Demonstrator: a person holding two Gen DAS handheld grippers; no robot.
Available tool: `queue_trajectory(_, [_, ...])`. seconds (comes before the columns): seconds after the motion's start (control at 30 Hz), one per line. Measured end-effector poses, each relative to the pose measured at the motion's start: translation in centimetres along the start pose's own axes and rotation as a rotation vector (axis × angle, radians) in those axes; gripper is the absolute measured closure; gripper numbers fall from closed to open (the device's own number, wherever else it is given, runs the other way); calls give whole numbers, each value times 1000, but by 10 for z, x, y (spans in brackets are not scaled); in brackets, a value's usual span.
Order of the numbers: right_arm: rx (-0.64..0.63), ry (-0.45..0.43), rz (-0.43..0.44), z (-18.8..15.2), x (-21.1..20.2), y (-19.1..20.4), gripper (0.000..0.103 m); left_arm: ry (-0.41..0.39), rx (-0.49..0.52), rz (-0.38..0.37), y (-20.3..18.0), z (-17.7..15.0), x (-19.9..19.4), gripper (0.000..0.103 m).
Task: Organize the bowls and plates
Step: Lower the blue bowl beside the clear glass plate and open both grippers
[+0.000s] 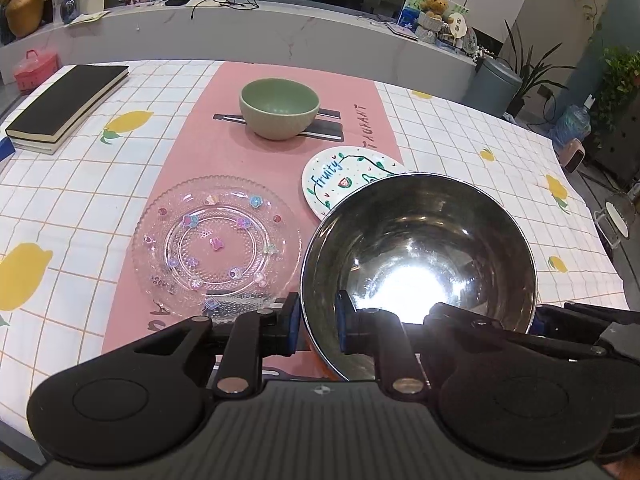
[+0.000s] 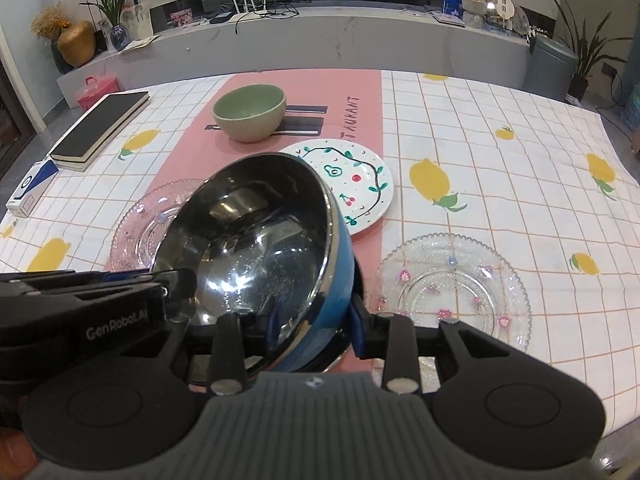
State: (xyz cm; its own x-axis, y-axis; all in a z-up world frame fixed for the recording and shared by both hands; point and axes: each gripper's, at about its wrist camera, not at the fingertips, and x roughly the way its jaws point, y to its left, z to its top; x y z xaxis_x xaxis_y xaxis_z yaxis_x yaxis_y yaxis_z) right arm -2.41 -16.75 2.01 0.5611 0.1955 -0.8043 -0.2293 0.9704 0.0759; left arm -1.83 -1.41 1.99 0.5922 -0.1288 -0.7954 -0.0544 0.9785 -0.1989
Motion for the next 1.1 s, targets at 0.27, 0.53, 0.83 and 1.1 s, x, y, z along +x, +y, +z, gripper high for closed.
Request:
queue_trajectory(0.27, [-38,-53,-70,3,-5,1,61,5,-1,-3,0,0,1,84])
queue_trajectory(0.53, [5,-64,-61,10,-6,-10,77,3,2,-10,-1,-2,0,84])
queue_trajectory(0.83, [102,31,-1,10,12,-28,94,4,-4,-21,1,-2,2,81])
queue_trajectory(1.1, [113,53,7,8,15,-26,88,10,2,-29,1,-3,3,78])
